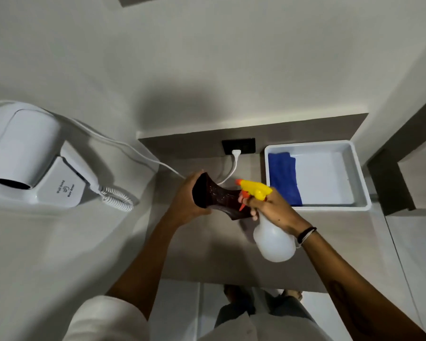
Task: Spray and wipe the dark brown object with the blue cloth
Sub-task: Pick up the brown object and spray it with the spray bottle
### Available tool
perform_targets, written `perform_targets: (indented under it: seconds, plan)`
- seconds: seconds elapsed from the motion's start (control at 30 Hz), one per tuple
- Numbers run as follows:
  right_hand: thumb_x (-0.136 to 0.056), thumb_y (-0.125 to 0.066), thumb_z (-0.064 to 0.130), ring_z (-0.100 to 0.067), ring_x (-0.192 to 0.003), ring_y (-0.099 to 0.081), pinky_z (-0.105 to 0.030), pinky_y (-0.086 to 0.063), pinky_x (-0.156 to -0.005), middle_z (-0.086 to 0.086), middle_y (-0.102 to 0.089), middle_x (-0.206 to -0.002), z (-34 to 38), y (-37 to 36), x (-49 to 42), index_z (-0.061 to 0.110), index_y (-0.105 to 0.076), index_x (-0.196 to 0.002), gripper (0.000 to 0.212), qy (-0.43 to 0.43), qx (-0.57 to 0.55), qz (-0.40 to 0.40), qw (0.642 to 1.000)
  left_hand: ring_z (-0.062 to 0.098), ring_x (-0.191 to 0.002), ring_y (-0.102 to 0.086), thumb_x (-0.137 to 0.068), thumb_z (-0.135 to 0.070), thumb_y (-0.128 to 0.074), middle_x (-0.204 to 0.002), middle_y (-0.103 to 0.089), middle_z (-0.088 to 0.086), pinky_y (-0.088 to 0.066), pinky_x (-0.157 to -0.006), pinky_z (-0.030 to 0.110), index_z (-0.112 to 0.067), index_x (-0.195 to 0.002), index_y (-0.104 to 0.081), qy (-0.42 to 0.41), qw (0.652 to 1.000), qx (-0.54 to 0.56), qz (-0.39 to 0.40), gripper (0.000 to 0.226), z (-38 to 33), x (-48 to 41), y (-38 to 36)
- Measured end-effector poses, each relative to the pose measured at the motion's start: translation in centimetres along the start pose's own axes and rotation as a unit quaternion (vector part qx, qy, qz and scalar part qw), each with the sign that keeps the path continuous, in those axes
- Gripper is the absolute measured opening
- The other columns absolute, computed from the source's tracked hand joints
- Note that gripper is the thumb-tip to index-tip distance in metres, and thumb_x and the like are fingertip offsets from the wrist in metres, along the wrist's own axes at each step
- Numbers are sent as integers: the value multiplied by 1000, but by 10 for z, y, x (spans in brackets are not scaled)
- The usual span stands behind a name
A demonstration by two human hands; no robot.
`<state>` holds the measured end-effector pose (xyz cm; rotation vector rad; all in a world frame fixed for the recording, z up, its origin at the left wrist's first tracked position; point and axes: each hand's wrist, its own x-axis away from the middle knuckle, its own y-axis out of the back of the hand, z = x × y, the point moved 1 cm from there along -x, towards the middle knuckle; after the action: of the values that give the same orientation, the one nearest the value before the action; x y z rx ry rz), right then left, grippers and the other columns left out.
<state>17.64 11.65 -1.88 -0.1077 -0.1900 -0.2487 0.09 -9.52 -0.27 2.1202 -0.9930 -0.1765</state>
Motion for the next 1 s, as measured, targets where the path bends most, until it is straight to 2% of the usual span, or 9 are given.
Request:
perform_targets:
  seconds: [0.07,0.13,0.3,0.4,0.5,0.57,0.67,0.77,1.0]
  plan:
    - [-100,-64,12,-27,-66,-65,-38,-62,-63,-15,-76,-110,-7,-6,-1,41,-63,-145,53,-26,35,26,999,3,-139,-45,-57,-4,-101,-152,-46,-6,-36,-114,18,-16,-158,-41,-1,1000,2,-2,117,3,-1,2]
    - [-104,-60,7,-25,-58,-66,-35,-62,-58,-11,-79,-107,-9,-9,-4,32,-58,-152,54,-23,94,39,995,8,-138,-43,-58,-4,-101,-150,-43,-9,-37,-113,23,-18,-160,-39,-1,1000,-5,9,120,6,-3,6]
    - [-106,-64,26,-20,-54,-60,-30,-54,-50,-16,-78,-93,-9,-12,-12,31,-63,-148,42,-50,149,34,987,-8,-130,-38,-58,-6,-101,-147,-41,-10,-32,-101,-3,-21,-159,-38,-25,999,-39,27,120,14,-9,9]
    - [-105,-65,36,-19,-54,-62,-29,-54,-51,-15,-77,-87,-9,-11,-13,25,-69,-140,37,-55,184,17,981,-6,-130,-39,-60,-8,-100,-146,-42,-10,-31,-99,-6,-23,-160,-36,-31,998,-39,34,120,15,-11,10]
    - [-105,-64,40,0,-46,-62,-16,-50,-51,5,-72,-76,-11,-10,-11,25,-71,-137,36,-49,232,5,971,-1,-136,-39,-61,-7,-99,-150,-40,-12,-33,-107,3,-30,-162,-33,-30,998,-28,44,123,15,-9,14]
    - [-104,-65,42,3,-52,-63,-20,-53,-61,15,-67,-74,-16,-7,-8,21,-73,-134,37,-61,261,-9,963,6,-141,-40,-62,-4,-97,-153,-39,-10,-38,-113,19,-32,-164,-31,-28,998,-24,55,125,15,-8,17]
    - [-103,-66,46,-9,-67,-64,-32,-57,-75,0,-74,-85,-26,0,-4,11,-75,-123,42,-89,281,-37,955,12,-142,-42,-61,-5,-97,-154,-43,-4,-40,-115,31,-31,-163,-32,-25,998,-26,53,124,17,-3,21]
    - [-103,-66,47,-8,-63,-62,-26,-52,-69,-3,-75,-90,-30,1,1,14,-73,-129,44,-98,269,-45,957,12,-141,-42,-60,-4,-98,-153,-44,-7,-40,-116,34,-33,-159,-36,-17,998,-22,48,121,20,2,23]
    - [-104,-65,44,2,-76,-73,-7,-51,-65,21,-72,-86,-10,-23,0,27,-68,-142,42,-18,211,-6,977,15,-143,-42,-61,0,-97,-155,-45,-5,-40,-114,32,-24,-160,-38,-13,999,-27,42,118,21,8,21]
